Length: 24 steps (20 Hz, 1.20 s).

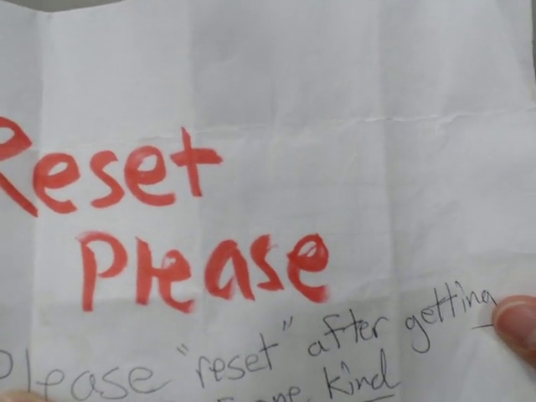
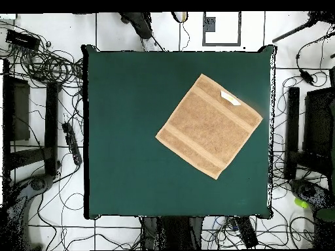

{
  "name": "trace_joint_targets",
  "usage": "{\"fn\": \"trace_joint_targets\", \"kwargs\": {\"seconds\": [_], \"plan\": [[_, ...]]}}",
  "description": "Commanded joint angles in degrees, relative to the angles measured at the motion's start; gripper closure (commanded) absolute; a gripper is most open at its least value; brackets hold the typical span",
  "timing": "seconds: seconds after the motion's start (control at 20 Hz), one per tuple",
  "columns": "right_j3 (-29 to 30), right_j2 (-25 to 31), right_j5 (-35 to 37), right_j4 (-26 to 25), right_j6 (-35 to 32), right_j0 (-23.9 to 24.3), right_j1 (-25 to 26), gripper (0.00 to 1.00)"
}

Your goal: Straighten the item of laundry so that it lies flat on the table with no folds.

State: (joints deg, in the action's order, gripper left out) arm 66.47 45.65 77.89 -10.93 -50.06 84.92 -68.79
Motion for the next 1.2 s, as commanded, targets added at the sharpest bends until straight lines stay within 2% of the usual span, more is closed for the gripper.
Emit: {"fn": "trace_joint_targets", "kwargs": {"seconds": [0.05, 0.15, 0.25, 0.35, 0.4, 0.5, 0.7, 0.85, 1.05, 1.2], "plan": [[-4.94, -1.03, 15.63, -2.63, 7.92, -1.44, 1.6, 1.0], [-15.04, 0.66, 22.81, -5.29, 13.15, -0.22, 3.73, 1.0], [-22.96, 2.63, 25.31, -7.75, 18.49, -0.03, 6.0, 1.0], [-27.16, 3.71, 28.83, -9.18, 20.31, -0.1, 7.85, 1.0], [-27.34, 3.78, 30.03, -8.81, 19.6, -0.02, 8.57, 1.0], [-23.02, 2.78, 27.47, -6.32, 17.69, 0.88, 8.6, 1.0], [-2.21, 1.14, 9.43, 1.73, 13.76, 4.42, 3.38, 1.0], [9.69, 1.81, -2.12, 5.53, 11.01, 6.44, 0.45, 1.0], [20.68, 3.96, -15.37, 9.73, 8.36, 8.55, -1.33, 1.0], [22.83, 4.49, -19.41, 9.82, 8.58, 8.48, -1.09, 1.0]]}}
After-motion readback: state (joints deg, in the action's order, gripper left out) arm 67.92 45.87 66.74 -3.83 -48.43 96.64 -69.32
